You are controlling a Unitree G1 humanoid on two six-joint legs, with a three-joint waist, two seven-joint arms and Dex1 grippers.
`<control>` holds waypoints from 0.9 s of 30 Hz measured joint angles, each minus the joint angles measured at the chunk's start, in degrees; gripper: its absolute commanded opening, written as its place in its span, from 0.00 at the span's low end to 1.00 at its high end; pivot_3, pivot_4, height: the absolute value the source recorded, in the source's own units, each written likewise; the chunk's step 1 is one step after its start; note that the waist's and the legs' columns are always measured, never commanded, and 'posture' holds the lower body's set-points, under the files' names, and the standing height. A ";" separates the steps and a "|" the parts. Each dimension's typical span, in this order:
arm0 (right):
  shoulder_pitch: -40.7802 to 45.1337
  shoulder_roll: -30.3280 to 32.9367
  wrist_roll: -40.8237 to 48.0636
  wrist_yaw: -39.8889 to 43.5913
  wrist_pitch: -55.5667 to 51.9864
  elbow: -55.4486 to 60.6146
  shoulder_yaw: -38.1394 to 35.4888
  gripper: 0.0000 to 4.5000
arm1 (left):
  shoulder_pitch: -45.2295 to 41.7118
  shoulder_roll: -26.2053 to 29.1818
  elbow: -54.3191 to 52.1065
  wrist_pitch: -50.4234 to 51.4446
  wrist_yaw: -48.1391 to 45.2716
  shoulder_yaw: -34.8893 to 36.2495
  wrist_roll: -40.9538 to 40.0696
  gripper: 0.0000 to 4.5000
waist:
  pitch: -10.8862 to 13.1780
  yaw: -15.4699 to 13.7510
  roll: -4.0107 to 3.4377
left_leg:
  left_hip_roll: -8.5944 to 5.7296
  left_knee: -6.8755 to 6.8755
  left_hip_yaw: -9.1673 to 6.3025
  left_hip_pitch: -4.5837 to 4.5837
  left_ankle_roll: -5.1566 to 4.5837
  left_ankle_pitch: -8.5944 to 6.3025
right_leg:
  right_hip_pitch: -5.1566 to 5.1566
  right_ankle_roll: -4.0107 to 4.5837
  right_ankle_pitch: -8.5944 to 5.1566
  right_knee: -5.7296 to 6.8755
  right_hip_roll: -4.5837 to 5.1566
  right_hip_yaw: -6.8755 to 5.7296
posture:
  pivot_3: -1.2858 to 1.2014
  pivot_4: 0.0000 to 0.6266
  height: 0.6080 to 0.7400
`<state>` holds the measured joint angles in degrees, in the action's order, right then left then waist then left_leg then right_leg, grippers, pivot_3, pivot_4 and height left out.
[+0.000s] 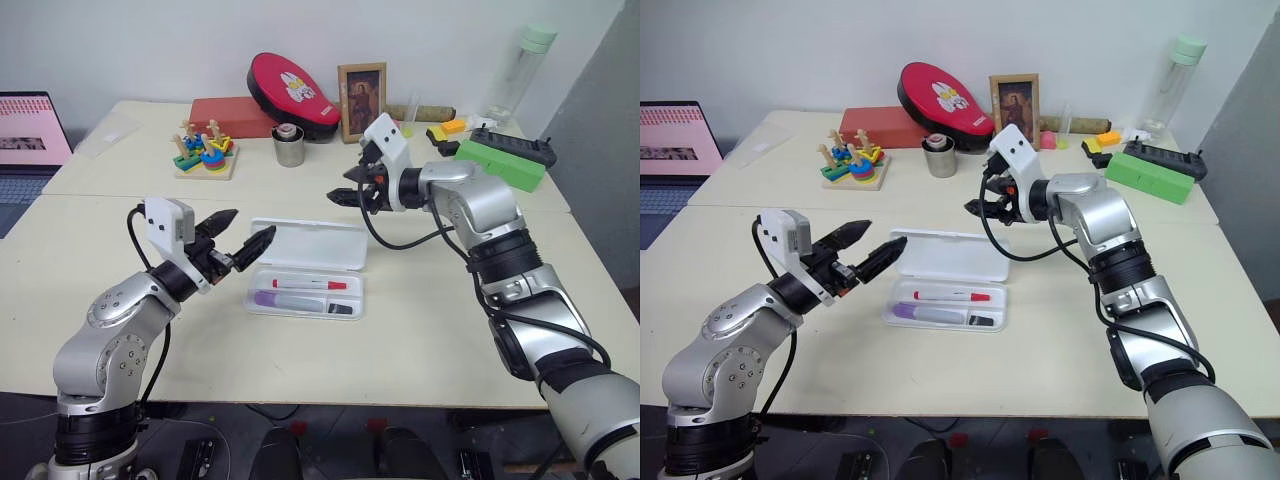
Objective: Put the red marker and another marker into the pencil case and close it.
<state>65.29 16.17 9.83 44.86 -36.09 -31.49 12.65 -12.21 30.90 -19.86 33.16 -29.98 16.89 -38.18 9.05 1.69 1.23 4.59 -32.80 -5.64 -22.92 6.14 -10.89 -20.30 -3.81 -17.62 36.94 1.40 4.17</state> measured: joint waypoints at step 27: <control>-8.11 2.49 -5.24 13.57 -1.03 15.00 9.78 0.01 | 7.25 7.43 -3.36 2.69 -7.69 3.40 -6.12 1.00 | 0.02 0.23 -0.03 | 0.02 0.02 -0.01 0.04 0.01 -0.01 | -0.04 0.02 -0.02 0.06 -0.02 -0.02 | 0.52 0.24 1.00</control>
<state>57.18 18.67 4.58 58.43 -37.12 -16.49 22.43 -4.97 38.33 -23.21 35.86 -37.67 20.29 -44.30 9.06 1.92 1.21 4.61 -32.78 -5.65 -22.88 6.16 -10.90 -20.35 -3.79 -17.65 37.00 1.39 4.15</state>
